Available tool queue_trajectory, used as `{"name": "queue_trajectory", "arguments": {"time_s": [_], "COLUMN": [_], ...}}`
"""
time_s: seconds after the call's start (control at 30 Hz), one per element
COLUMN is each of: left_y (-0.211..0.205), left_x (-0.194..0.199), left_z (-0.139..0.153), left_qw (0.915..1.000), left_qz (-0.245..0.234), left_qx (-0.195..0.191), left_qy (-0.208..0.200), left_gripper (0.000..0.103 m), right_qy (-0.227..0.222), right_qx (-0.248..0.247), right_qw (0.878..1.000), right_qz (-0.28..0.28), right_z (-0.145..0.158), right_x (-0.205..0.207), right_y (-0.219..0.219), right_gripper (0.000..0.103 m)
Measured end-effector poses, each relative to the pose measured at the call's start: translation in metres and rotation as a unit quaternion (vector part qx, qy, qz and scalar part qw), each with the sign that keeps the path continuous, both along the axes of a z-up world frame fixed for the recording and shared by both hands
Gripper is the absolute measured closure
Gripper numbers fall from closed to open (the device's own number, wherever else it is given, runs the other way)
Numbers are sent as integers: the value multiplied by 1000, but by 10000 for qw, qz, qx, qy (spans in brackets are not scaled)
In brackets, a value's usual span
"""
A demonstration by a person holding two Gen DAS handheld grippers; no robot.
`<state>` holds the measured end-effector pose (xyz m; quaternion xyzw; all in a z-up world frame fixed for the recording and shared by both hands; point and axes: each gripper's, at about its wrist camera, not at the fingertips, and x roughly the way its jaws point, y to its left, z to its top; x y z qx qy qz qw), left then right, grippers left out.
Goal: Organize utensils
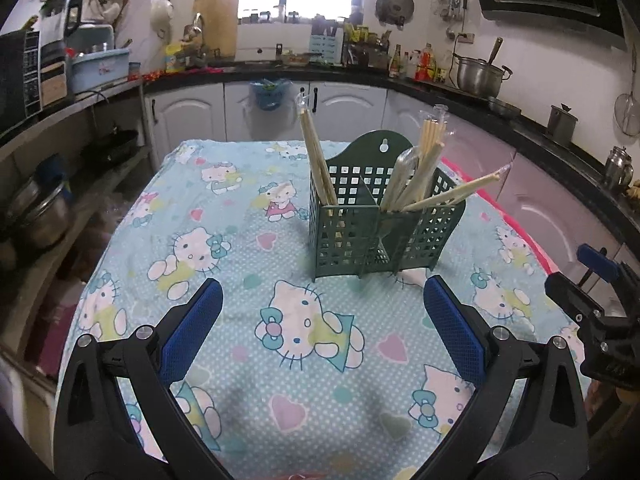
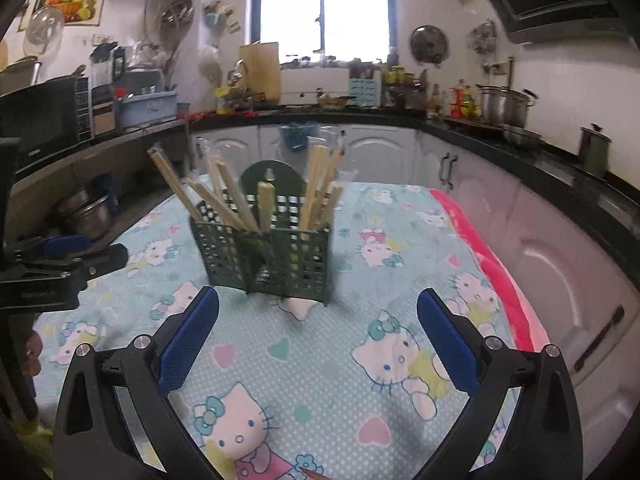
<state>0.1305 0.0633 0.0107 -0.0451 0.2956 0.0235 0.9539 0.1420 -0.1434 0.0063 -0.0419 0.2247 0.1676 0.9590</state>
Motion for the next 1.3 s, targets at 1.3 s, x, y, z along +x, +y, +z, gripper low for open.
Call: {"name": "queue_trajectory", "arguments": {"time_s": [1.3], "left_y": [-1], "left_x": [-34], "left_z": [-13], "left_qw": [9934], "left_qz": [377], "left_qx": [-178], "left_qy": [-1073], "left_gripper": [10], "right_qy": [-1102], "right_qx": [503], "right_qw": [9922], "right_qz": [-286], "right_z": [-23], "right_x": [-40], "right_y": [-17], "right_gripper": [6]}}
